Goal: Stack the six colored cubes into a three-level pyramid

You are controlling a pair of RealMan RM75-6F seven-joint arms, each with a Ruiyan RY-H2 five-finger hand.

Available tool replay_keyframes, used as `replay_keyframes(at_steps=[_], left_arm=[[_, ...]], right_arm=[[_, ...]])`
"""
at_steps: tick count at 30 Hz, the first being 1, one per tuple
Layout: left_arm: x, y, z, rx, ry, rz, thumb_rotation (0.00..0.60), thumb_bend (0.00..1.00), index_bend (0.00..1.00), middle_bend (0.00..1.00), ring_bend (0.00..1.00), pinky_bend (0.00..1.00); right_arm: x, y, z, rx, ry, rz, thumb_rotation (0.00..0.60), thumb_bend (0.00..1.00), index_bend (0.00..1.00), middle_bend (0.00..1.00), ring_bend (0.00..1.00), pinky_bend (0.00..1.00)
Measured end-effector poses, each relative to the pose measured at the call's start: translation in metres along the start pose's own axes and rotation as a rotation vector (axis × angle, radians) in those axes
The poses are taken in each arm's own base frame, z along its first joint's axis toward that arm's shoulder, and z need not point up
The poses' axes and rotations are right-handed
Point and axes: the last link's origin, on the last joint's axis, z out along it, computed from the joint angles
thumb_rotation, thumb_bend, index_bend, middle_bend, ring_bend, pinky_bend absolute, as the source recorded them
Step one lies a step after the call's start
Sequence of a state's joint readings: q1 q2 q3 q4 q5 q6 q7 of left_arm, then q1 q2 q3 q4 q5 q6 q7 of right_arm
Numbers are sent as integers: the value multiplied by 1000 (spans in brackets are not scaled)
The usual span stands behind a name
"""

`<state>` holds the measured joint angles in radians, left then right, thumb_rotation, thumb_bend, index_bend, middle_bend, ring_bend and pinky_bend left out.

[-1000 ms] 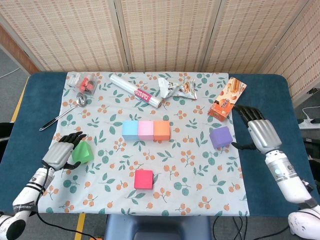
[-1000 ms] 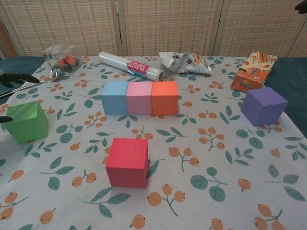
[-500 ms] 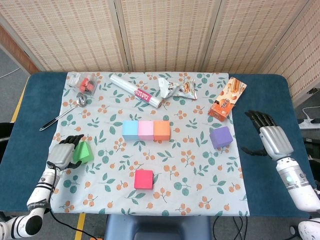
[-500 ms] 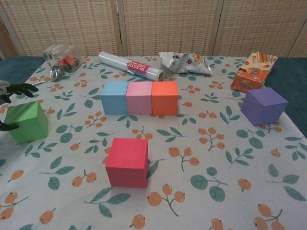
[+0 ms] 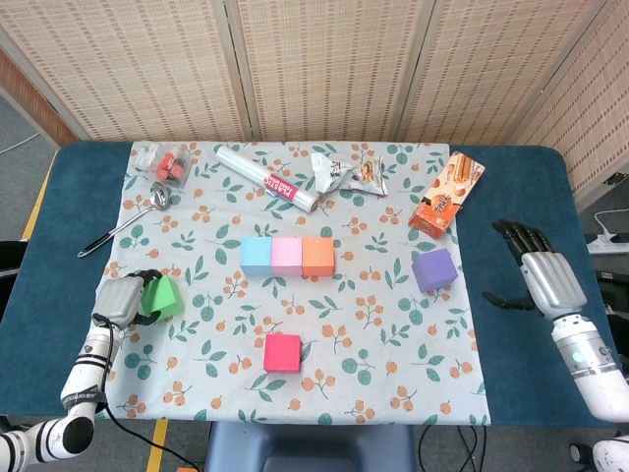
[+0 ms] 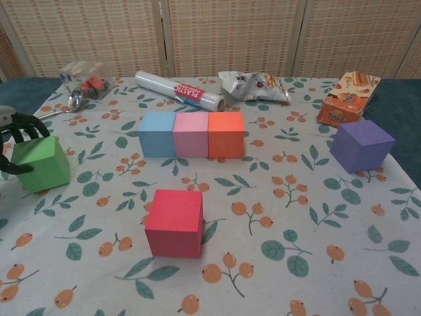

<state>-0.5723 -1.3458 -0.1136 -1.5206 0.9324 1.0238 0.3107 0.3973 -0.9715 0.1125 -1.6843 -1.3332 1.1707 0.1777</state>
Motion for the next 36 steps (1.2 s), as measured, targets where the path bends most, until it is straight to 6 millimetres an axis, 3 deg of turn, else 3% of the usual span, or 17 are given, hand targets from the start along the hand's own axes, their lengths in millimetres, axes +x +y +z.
replay_keyframes(at_steps=[6, 10, 16, 22, 28, 36], left_arm=[[32, 16, 4, -107, 27, -56, 600, 295, 438, 441, 419, 570], [66, 45, 13, -239, 69, -33, 600, 293, 429, 423, 395, 536], [97, 97, 31, -401, 77, 29, 600, 293, 408, 409, 370, 497], [104, 145, 51, -504, 37, 74, 600, 296, 386, 387, 353, 471], [103, 176, 71, -549, 30, 130, 600, 300, 382, 380, 342, 464], [104, 187, 91, -520, 15, 157, 600, 302, 372, 372, 333, 452]], right_arm=[[2, 2, -6, -14, 10, 0, 600, 276, 0, 137, 9, 172], [2, 3, -9, -22, 14, 1, 600, 277, 0, 137, 10, 172], [2, 3, -13, -33, 17, -1, 600, 276, 0, 137, 9, 172], [4, 6, -16, -52, 19, -4, 600, 276, 0, 137, 10, 171], [6, 8, -17, -65, 26, -3, 600, 276, 0, 137, 10, 171], [5, 13, -17, -85, 28, -3, 600, 276, 0, 137, 9, 171]])
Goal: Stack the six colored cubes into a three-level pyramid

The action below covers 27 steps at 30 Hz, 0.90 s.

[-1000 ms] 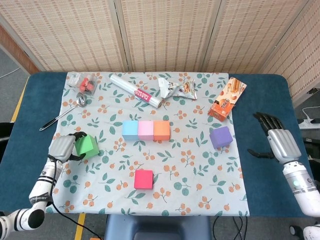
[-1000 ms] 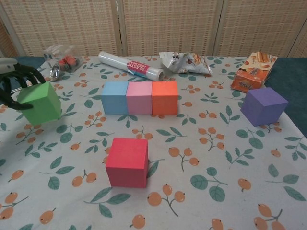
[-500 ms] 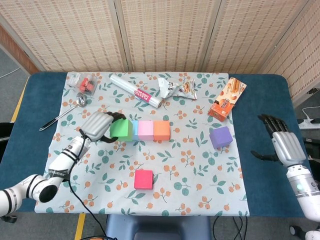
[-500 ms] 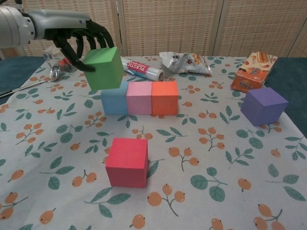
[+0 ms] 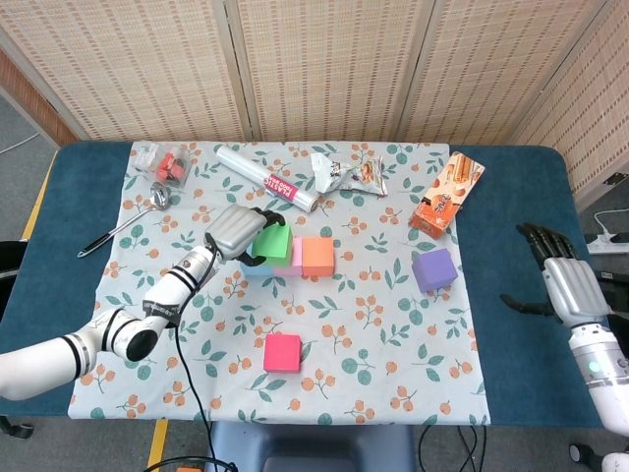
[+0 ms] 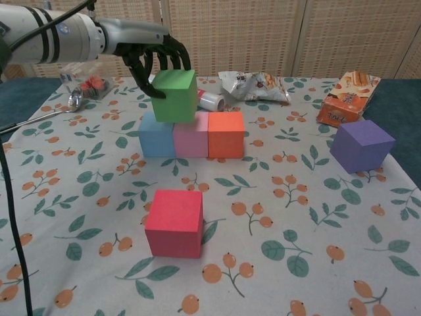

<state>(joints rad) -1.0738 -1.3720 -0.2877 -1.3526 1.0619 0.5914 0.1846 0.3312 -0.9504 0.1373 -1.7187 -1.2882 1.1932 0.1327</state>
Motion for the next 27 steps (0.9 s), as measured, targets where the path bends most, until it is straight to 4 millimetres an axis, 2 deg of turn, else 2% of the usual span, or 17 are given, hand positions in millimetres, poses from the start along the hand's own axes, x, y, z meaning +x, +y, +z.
replay_keyframes(at_steps=[9, 27], left_arm=[[-5, -9, 8, 68, -22, -6, 600, 301, 361, 366, 332, 450], [-11, -1, 12, 88, -33, -14, 600, 301, 360, 361, 330, 436]], right_arm=[[0, 1, 2, -3, -4, 1, 600, 276, 0, 137, 10, 172], [0, 2, 1, -7, -4, 2, 600, 276, 0, 137, 9, 171]])
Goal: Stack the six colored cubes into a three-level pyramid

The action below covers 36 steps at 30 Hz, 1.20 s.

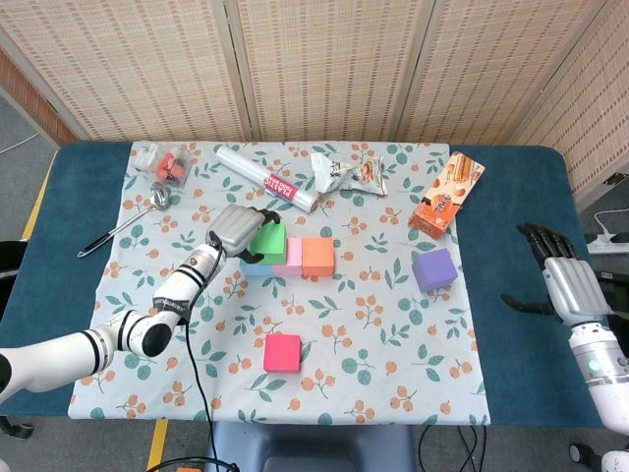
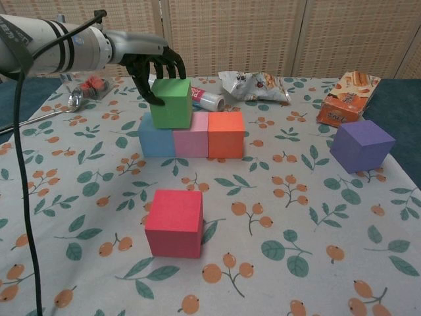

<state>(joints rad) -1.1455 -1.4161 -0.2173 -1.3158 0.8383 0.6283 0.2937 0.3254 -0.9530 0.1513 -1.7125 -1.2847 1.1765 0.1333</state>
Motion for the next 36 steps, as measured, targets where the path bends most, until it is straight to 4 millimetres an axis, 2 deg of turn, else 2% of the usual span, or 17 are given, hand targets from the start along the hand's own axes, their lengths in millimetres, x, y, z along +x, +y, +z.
replay_keyframes(at_steps=[14, 22, 36], left_arm=[[-4, 1, 2, 25, -14, -10, 600, 302, 349, 337, 316, 427], [-7, -1, 1, 33, -19, -5, 600, 299, 230, 255, 262, 420], [-8, 1, -4, 30, -30, 15, 600, 301, 147, 142, 199, 425]], right_arm=[[1, 3, -1, -6, 1, 3, 600, 277, 0, 137, 10, 171], [1, 3, -1, -7, 3, 7, 600, 278, 0, 137, 10, 172], [2, 4, -1, -7, 6, 16, 600, 282, 0, 137, 10, 172]])
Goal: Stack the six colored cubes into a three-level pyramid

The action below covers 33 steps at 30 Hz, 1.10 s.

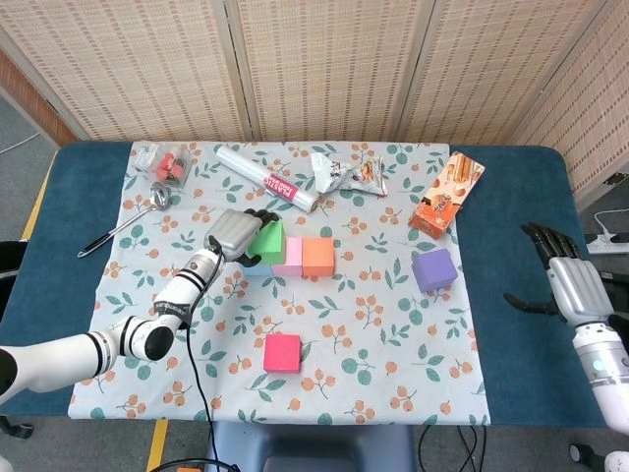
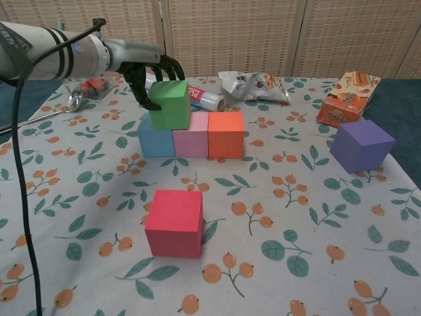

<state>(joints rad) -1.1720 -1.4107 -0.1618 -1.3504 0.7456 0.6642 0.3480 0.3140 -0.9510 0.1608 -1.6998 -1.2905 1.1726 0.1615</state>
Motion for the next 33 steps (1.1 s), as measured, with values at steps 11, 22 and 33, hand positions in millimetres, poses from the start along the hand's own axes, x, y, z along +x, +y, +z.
replay_keyframes(at_steps=[11, 22, 33], left_arm=[[-3, 5, -1, -9, -7, 21, 600, 300, 120, 117, 156, 412], [-3, 8, -8, -19, -19, 6, 600, 302, 0, 0, 0, 153], [17, -17, -55, -4, 109, -58, 600, 294, 0, 0, 0, 118]], right_arm=[[0, 0, -1, 0, 0, 2, 600, 284, 0, 137, 10, 172], [0, -1, -1, 7, 3, 2, 600, 283, 0, 137, 10, 168], [-17, -8, 13, 40, -102, -37, 600, 182, 0, 143, 10, 169]])
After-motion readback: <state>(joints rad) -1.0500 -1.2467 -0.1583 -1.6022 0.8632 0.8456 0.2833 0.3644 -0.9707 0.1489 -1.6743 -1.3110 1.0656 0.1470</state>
